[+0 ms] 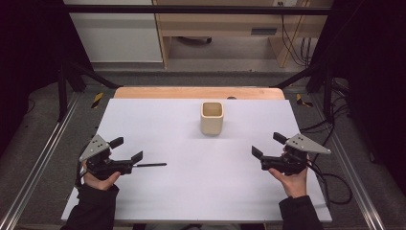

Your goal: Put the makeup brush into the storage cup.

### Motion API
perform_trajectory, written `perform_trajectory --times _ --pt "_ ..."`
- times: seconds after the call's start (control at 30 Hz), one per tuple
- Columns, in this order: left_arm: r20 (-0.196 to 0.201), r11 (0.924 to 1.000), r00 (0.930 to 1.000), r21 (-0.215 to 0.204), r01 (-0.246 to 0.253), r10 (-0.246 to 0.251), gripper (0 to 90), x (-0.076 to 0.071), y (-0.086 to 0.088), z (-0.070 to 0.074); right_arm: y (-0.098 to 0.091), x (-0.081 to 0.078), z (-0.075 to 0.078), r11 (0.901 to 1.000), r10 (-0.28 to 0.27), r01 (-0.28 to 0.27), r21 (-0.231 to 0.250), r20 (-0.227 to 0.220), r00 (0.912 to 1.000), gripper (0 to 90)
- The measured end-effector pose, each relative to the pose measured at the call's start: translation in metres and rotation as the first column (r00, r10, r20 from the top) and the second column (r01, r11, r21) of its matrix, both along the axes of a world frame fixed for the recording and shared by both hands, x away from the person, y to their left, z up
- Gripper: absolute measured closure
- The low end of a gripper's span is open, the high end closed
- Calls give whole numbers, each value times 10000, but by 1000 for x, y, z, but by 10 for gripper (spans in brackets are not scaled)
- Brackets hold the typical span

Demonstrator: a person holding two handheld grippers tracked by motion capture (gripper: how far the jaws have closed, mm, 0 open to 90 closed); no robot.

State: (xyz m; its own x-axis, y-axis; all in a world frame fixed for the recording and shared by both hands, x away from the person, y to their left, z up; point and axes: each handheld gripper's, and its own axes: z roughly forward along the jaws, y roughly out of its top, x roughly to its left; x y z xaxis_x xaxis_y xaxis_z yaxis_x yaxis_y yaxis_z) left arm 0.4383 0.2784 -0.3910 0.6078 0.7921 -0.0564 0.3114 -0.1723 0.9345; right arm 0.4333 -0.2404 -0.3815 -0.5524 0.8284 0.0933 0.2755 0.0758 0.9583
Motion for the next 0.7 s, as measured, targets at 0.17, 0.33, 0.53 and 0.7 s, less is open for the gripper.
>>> perform_trajectory --times 0.17,0.33,0.53,0.7 --pt "-52 9999 10000 97 32 -32 73 4 -2 1 0 0 1 9999 -41 40 101 12 10000 43" --pt "-172 9996 9998 273 87 -82 75 7 -2 0 -1 -1 1 9999 -17 17 146 43 10000 42" --pt "-477 9985 9987 499 205 -181 82 13 -3 -5 2 0 0 10000 2 -3 30 8 10000 42" --pt "-991 9943 9946 980 418 -320 96 19 -3 -13 4 1 -2 10000 47 -48 -36 -99 9999 42"
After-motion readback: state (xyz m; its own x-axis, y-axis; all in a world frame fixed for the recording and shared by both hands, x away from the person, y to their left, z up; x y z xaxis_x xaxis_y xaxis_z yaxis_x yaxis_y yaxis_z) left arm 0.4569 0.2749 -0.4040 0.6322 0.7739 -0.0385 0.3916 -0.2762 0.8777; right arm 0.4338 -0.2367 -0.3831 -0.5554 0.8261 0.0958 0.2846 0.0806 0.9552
